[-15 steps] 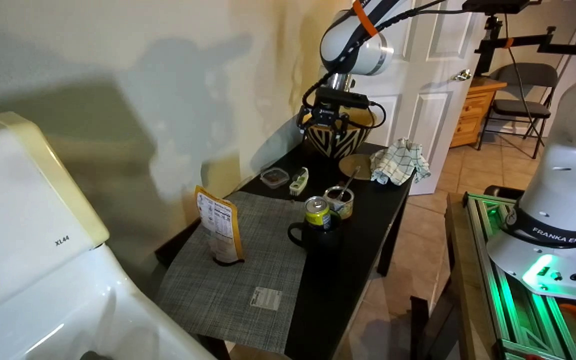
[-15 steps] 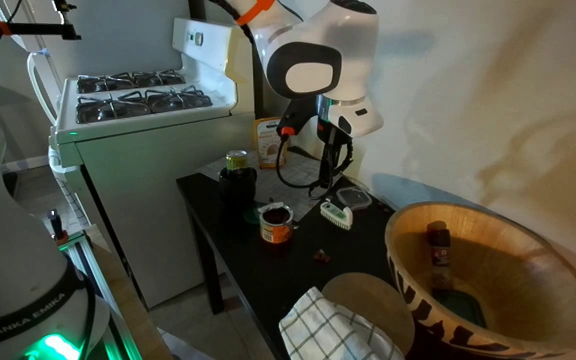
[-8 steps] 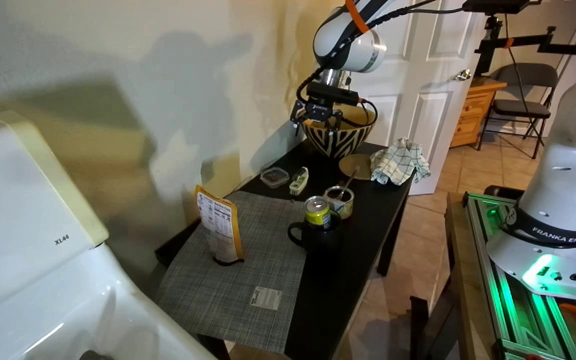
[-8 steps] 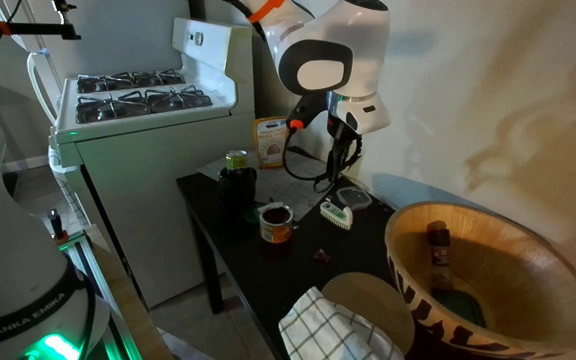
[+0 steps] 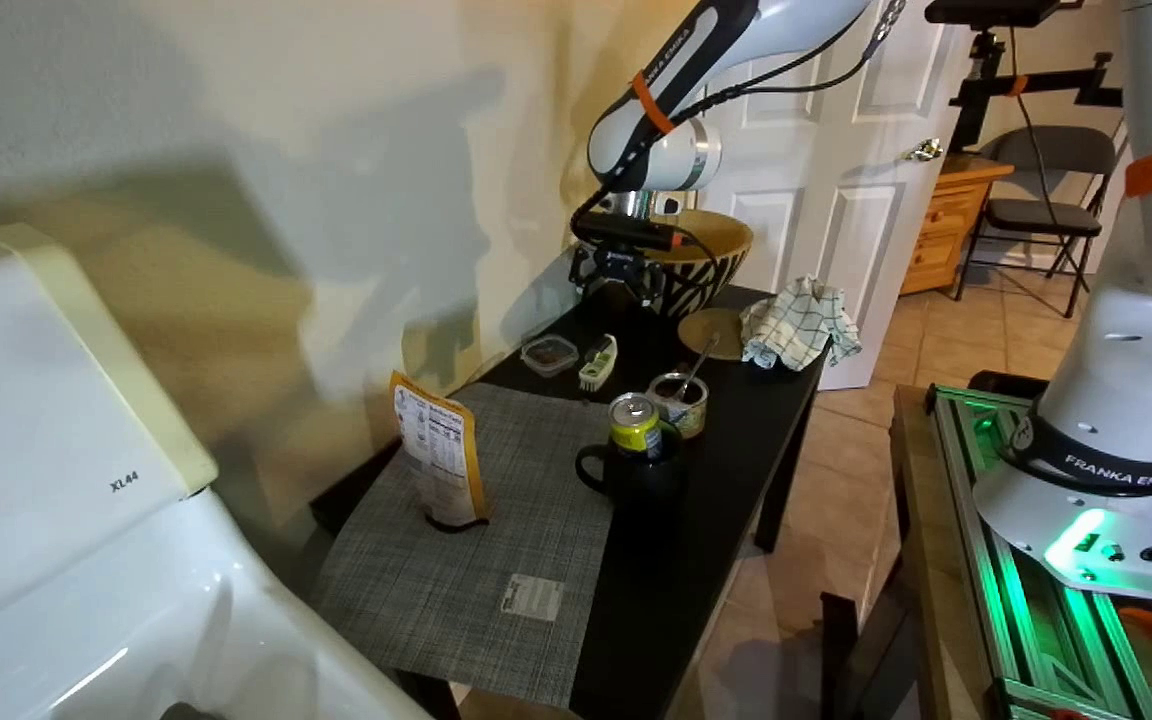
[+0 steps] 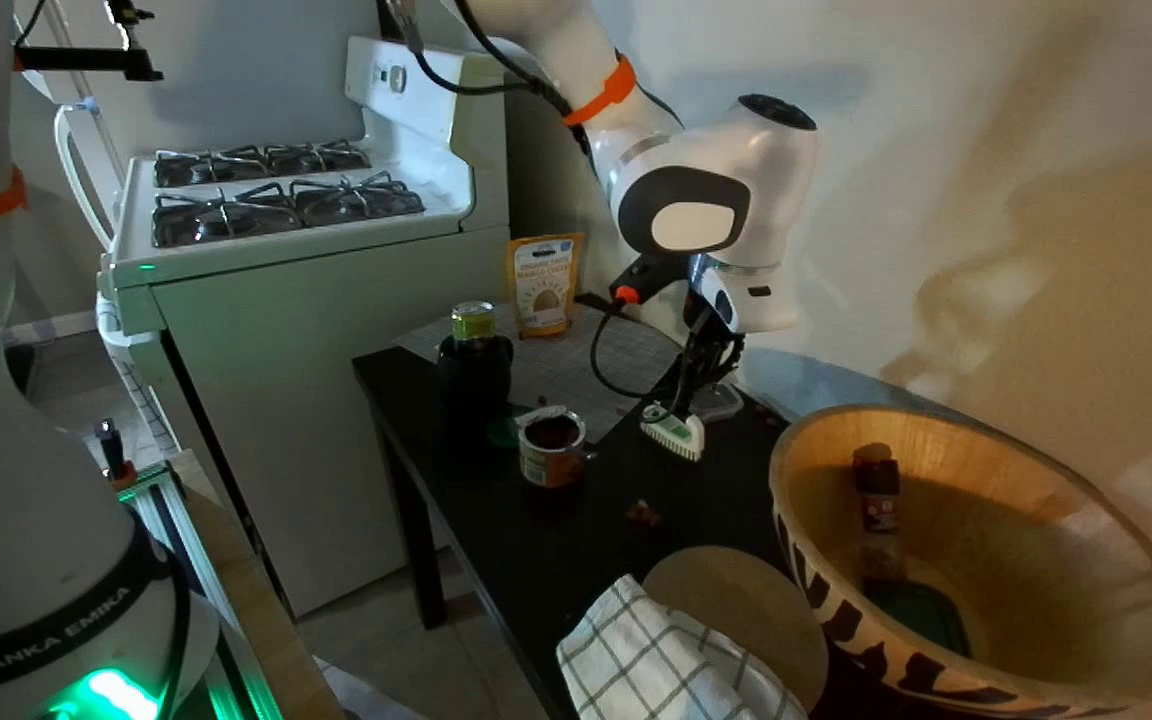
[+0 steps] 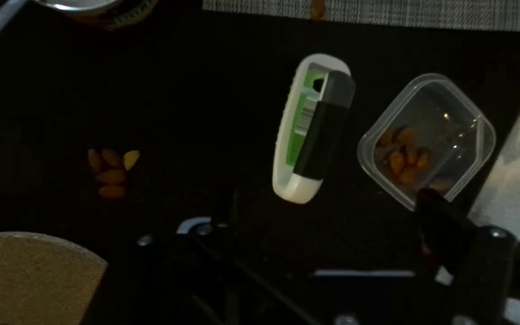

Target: Use the white brush to push the brown objects close to the wall towards the pile of brown objects in the front

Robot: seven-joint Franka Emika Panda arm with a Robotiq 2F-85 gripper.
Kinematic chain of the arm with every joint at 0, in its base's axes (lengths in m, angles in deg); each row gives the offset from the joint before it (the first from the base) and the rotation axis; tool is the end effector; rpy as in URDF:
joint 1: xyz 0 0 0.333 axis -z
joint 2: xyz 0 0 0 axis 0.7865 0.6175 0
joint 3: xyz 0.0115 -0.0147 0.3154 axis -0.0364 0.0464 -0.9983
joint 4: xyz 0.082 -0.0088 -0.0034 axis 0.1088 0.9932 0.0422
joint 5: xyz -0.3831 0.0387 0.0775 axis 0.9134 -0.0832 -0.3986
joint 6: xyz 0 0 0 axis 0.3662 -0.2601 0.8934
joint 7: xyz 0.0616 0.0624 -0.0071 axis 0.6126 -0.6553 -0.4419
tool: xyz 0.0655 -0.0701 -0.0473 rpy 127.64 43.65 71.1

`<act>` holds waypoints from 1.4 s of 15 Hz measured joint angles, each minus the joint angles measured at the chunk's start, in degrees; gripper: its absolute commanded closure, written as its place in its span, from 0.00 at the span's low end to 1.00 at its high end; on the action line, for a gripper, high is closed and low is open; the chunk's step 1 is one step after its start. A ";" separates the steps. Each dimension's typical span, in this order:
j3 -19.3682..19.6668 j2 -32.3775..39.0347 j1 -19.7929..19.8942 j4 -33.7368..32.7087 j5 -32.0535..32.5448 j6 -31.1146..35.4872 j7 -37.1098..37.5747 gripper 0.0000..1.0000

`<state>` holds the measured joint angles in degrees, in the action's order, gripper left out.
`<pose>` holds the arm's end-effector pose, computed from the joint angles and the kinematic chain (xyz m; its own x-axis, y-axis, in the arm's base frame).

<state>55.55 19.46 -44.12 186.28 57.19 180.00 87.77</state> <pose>0.5716 -0.1807 0.2489 0.2339 -0.9662 -0.1086 -0.9648 -0.2168 -0.1487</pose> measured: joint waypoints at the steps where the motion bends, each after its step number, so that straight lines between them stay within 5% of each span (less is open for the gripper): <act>1: 0.27 1.66 0.00 -1.42 0.03 -0.44 0.93 0.02; 3: 0.67 4.49 -0.06 -4.01 0.40 -1.94 2.99 0.04; 8: 0.84 9.06 -0.30 -9.19 0.53 -5.89 6.15 0.27; 13: 0.85 12.16 -0.48 -12.77 0.53 -9.11 8.79 0.31; 21: 1.82 13.84 -0.84 -15.56 2.66 -12.86 12.51 0.64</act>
<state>57.37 33.31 -44.96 170.72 59.85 167.14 100.28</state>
